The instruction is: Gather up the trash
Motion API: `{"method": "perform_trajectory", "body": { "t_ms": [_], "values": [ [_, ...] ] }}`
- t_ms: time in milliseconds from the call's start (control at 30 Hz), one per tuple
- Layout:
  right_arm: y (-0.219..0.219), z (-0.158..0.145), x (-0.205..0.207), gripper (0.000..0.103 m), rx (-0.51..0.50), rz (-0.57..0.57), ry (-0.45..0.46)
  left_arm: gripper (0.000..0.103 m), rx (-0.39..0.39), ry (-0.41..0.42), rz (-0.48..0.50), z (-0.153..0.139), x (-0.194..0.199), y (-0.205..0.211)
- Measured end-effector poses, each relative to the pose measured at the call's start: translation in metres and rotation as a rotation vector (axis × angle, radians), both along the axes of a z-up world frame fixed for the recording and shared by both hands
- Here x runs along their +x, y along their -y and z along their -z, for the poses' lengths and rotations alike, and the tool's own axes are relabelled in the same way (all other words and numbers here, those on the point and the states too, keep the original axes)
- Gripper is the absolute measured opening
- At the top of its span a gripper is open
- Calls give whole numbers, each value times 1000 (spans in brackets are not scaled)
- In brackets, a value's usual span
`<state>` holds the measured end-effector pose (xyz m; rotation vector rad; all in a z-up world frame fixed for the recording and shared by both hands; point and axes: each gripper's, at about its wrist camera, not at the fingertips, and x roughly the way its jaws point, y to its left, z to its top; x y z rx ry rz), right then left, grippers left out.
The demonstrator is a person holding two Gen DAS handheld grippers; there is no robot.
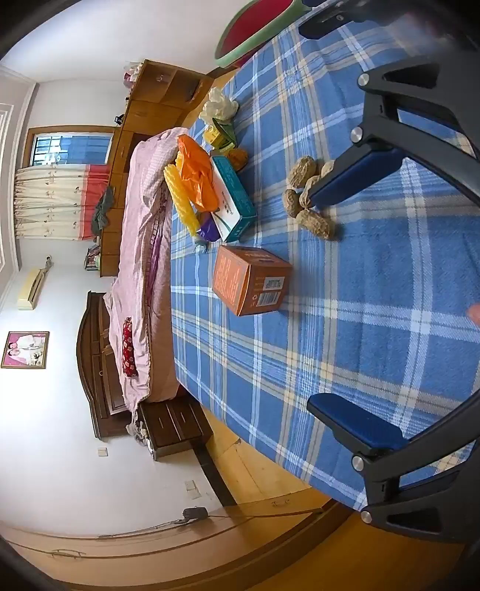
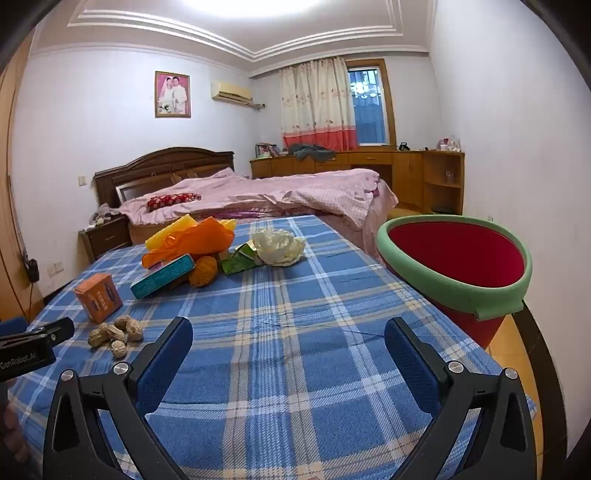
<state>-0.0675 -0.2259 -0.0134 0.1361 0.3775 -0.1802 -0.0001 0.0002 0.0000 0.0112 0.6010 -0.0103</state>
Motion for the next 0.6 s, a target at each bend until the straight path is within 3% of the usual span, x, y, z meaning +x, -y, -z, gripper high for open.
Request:
{"method": "perform_trajectory", "body": {
  "t_ms": [600],
  "values": [
    [0, 0, 0, 103, 8, -3, 1, 101, 4, -6, 0, 0, 0, 0]
  ]
}}
